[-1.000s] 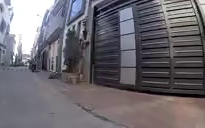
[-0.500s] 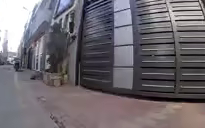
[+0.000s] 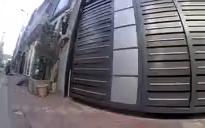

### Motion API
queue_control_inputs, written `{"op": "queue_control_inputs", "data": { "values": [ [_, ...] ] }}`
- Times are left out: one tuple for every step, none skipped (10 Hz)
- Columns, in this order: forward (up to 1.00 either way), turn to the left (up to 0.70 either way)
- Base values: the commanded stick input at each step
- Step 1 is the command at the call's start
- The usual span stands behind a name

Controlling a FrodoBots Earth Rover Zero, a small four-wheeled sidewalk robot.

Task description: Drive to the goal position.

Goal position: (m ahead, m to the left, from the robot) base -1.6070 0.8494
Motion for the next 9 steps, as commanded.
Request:
{"op": "queue_control_inputs", "data": {
  "values": [
    [0.0,0.45],
    [0.0,0.45],
    [0.0,0.45],
    [0.0,0.45],
    [0.0,0.45],
    [0.0,0.45],
    [0.0,0.45],
    [0.0,0.45],
    [0.0,0.45]
  ]
}}
